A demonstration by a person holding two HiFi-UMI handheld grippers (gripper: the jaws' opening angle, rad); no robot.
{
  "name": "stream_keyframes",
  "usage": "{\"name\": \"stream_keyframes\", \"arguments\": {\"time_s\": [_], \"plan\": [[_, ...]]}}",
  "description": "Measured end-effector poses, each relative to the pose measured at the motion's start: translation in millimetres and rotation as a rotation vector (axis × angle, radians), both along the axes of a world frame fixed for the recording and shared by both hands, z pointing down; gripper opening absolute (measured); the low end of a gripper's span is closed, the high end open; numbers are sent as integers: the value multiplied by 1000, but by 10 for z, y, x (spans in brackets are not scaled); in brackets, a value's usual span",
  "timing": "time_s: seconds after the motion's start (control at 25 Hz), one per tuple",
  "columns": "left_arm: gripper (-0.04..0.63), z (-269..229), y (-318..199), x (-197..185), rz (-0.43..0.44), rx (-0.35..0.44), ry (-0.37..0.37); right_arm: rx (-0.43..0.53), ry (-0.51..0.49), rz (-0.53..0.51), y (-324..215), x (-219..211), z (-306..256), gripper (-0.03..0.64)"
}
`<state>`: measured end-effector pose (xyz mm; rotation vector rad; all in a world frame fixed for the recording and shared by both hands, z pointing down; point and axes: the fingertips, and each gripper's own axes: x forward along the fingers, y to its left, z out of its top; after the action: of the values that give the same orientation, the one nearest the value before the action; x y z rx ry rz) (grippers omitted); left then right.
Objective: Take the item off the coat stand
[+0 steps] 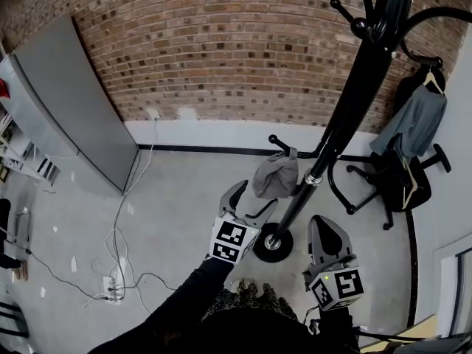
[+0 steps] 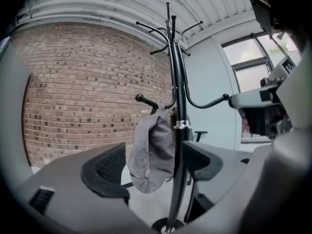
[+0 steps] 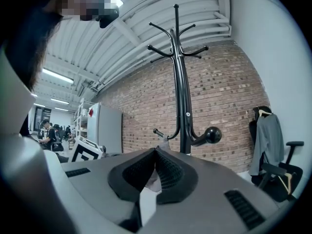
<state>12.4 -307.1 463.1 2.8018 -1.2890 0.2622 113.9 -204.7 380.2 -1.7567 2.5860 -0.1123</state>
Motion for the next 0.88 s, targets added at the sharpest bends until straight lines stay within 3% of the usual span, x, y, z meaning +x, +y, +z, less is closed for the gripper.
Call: {"name": "stream_keyframes", "arguments": {"time_s": [0.28, 0.56, 0.72, 0.76, 0.88], "plan": [[353, 343, -434, 46, 32, -59, -72, -14, 4, 30, -60, 21, 63, 11], [353, 386, -655, 172, 84, -56, -110, -35, 15, 47, -95, 56, 126, 11], [348, 445, -662, 259, 129, -104, -103, -36, 17, 44, -117, 59, 135, 11], [341, 443, -645, 270, 141, -112, -101, -41, 16, 42, -114, 50, 139, 9], [209, 431, -586, 259, 160, -109, -99, -56, 11, 37, -104, 33, 149, 11]]}}
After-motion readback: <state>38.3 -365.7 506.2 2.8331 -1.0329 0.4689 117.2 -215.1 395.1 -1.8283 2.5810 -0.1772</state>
